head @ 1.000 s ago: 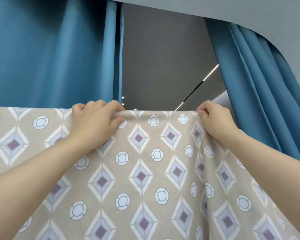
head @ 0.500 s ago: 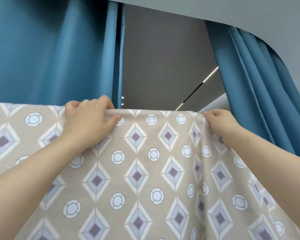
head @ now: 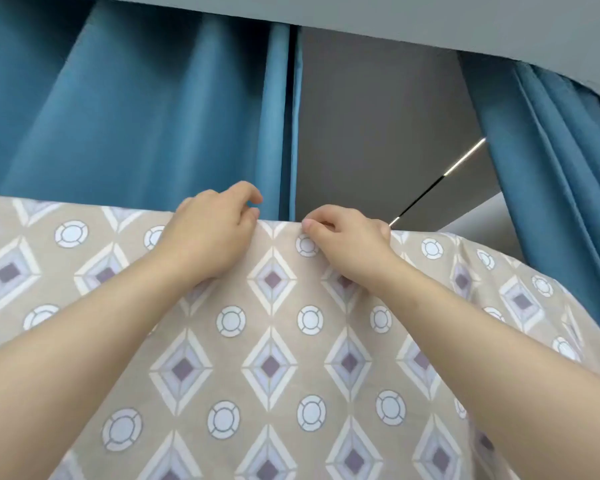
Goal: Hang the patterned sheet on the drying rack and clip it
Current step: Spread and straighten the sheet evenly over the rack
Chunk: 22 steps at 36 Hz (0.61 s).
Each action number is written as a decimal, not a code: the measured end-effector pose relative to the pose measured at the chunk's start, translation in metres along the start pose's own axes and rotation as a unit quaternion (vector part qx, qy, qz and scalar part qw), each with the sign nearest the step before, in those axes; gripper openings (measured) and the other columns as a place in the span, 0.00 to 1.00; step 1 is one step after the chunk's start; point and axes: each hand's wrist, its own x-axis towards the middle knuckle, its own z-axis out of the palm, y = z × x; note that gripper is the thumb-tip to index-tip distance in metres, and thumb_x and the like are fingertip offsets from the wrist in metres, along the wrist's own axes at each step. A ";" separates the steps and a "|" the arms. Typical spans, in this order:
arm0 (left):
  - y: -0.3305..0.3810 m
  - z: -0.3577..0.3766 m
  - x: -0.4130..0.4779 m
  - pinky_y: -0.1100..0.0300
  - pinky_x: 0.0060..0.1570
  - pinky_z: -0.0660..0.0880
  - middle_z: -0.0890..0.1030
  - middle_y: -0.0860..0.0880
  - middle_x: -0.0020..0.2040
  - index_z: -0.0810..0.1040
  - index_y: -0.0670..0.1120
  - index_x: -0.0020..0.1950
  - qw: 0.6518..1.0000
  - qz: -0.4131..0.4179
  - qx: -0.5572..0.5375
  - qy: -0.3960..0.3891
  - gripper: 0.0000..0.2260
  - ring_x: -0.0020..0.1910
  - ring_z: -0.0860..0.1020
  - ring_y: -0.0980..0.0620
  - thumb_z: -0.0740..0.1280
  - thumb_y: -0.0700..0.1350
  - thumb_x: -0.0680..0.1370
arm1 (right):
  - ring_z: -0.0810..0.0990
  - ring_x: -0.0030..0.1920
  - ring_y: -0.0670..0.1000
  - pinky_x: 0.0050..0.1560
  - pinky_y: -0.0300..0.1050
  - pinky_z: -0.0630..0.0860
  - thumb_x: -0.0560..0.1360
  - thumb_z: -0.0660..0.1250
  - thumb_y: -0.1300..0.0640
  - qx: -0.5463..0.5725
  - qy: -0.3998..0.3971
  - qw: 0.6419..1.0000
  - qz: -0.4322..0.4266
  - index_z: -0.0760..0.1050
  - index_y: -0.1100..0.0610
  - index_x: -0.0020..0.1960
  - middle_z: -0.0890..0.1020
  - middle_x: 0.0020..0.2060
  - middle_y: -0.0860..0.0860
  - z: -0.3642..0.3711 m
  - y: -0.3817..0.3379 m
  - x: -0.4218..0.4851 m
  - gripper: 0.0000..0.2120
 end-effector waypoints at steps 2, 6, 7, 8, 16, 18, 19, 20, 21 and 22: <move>-0.027 -0.013 0.002 0.54 0.55 0.59 0.81 0.49 0.51 0.74 0.53 0.54 0.997 -0.034 0.074 -0.009 0.14 0.56 0.74 0.45 0.50 0.52 0.81 | 0.72 0.41 0.40 0.51 0.40 0.64 0.78 0.56 0.50 0.056 -0.018 0.998 0.023 0.77 0.45 0.48 0.76 0.33 0.40 0.005 -0.012 0.003 0.11; -0.072 -0.030 -0.003 0.57 0.63 0.54 0.80 0.55 0.39 0.75 0.53 0.41 0.991 -0.095 0.009 -0.095 0.17 0.49 0.76 0.51 0.51 0.57 0.80 | 0.68 0.35 0.39 0.58 0.47 0.67 0.78 0.56 0.51 0.061 0.004 0.996 0.061 0.79 0.47 0.47 0.75 0.29 0.41 0.014 -0.021 0.005 0.12; -0.079 -0.033 -0.002 0.59 0.59 0.55 0.81 0.57 0.39 0.75 0.55 0.42 0.990 -0.094 -0.019 -0.104 0.14 0.48 0.76 0.53 0.54 0.57 0.79 | 0.67 0.35 0.39 0.59 0.47 0.66 0.78 0.56 0.50 0.048 0.002 0.997 0.064 0.79 0.47 0.47 0.75 0.30 0.41 0.018 -0.026 0.007 0.12; -0.086 -0.037 -0.001 0.59 0.56 0.57 0.81 0.58 0.40 0.75 0.57 0.43 0.989 -0.089 -0.040 -0.113 0.11 0.48 0.75 0.54 0.56 0.56 0.79 | 0.68 0.37 0.40 0.58 0.46 0.64 0.78 0.56 0.50 0.034 0.002 0.997 0.067 0.78 0.46 0.46 0.75 0.31 0.40 0.025 -0.033 0.009 0.11; -0.086 -0.039 0.013 0.56 0.51 0.61 0.74 0.57 0.34 0.76 0.53 0.42 0.995 -0.051 -0.052 -0.074 0.09 0.45 0.69 0.50 0.59 0.53 0.79 | 0.71 0.47 0.49 0.53 0.44 0.59 0.79 0.55 0.56 -0.040 0.060 0.994 0.079 0.73 0.50 0.40 0.75 0.39 0.42 0.034 -0.052 0.019 0.12; -0.082 -0.042 0.017 0.56 0.50 0.58 0.73 0.56 0.35 0.75 0.53 0.44 0.998 -0.018 -0.032 -0.054 0.09 0.45 0.68 0.50 0.58 0.51 0.80 | 0.68 0.46 0.49 0.51 0.42 0.55 0.79 0.52 0.57 -0.076 0.086 0.990 0.082 0.73 0.52 0.45 0.74 0.42 0.43 0.034 -0.056 0.022 0.12; -0.080 -0.043 0.020 0.56 0.50 0.57 0.73 0.55 0.36 0.75 0.53 0.44 0.999 -0.001 -0.019 -0.040 0.09 0.44 0.68 0.50 0.57 0.51 0.80 | 0.67 0.45 0.49 0.50 0.43 0.55 0.79 0.51 0.58 -0.087 0.099 0.988 0.084 0.72 0.52 0.45 0.74 0.43 0.44 0.033 -0.059 0.024 0.12; -0.079 -0.044 0.022 0.56 0.49 0.57 0.73 0.55 0.37 0.75 0.52 0.45 1.000 0.016 -0.008 -0.025 0.10 0.44 0.68 0.49 0.56 0.50 0.81 | 0.67 0.45 0.50 0.50 0.43 0.55 0.79 0.50 0.58 -0.094 0.110 0.986 0.086 0.71 0.52 0.45 0.74 0.44 0.44 0.033 -0.061 0.025 0.12; -0.077 -0.044 0.023 0.56 0.48 0.57 0.73 0.54 0.38 0.75 0.52 0.46 0.999 0.029 -0.002 -0.013 0.10 0.44 0.68 0.49 0.56 0.49 0.81 | 0.68 0.45 0.51 0.50 0.44 0.55 0.79 0.50 0.59 -0.101 0.118 0.984 0.089 0.70 0.52 0.44 0.75 0.44 0.46 0.033 -0.062 0.027 0.11; -0.077 -0.043 0.024 0.56 0.48 0.59 0.74 0.54 0.40 0.76 0.51 0.47 0.999 0.037 -0.009 -0.015 0.10 0.44 0.70 0.48 0.56 0.49 0.81 | 0.68 0.46 0.52 0.50 0.45 0.56 0.78 0.50 0.59 -0.109 0.118 0.983 0.093 0.69 0.53 0.45 0.76 0.44 0.47 0.033 -0.062 0.028 0.11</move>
